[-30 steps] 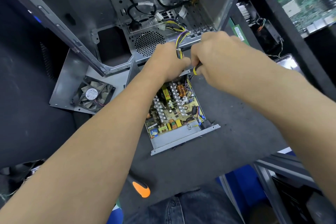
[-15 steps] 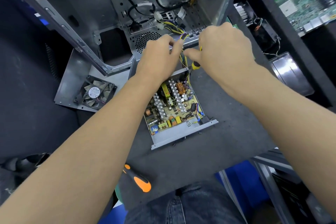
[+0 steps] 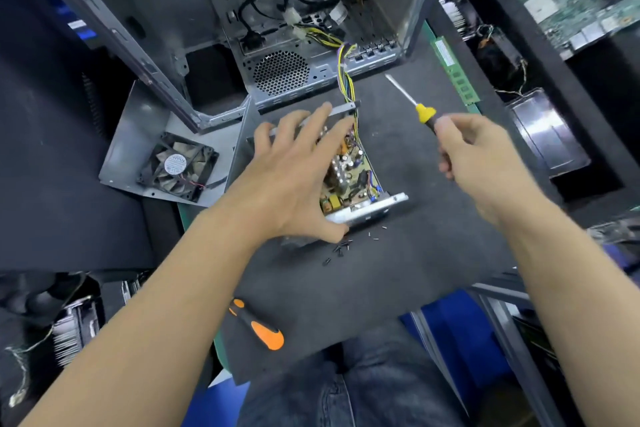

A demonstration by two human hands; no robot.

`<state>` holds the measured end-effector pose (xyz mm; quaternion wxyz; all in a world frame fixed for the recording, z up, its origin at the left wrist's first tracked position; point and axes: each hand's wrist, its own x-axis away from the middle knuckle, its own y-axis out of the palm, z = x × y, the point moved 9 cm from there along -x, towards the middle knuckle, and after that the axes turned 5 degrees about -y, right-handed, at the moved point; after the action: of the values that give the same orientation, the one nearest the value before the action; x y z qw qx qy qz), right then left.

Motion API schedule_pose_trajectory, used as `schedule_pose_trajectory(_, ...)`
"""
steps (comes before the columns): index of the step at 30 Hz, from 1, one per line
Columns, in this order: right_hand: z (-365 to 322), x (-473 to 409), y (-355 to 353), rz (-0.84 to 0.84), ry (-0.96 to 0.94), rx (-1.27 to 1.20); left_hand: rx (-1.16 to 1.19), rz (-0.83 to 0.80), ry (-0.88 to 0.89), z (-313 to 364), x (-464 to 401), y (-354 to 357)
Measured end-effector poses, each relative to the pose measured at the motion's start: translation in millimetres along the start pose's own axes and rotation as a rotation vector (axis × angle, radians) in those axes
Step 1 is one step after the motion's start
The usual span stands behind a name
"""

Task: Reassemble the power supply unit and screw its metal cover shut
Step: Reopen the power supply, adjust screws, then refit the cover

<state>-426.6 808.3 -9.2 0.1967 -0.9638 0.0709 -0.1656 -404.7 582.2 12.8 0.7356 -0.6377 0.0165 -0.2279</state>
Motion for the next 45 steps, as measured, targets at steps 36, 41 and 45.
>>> schedule_pose_trajectory(36, 8.6, 42.6, 37.4, -0.146, -0.429, 0.192, 0.302, -0.089, -0.168, 22.9, 3.0, 30.8)
schedule_pose_trajectory(41, 7.4, 38.6, 41.1, -0.203, -0.458, 0.262, 0.348, -0.100, -0.171, 20.8, 0.9, 33.1)
schedule_pose_trajectory(45, 5.5, 38.9, 44.2, -0.249, -0.515, 0.317, 0.355, -0.081, -0.149, 23.3, 2.7, 30.3)
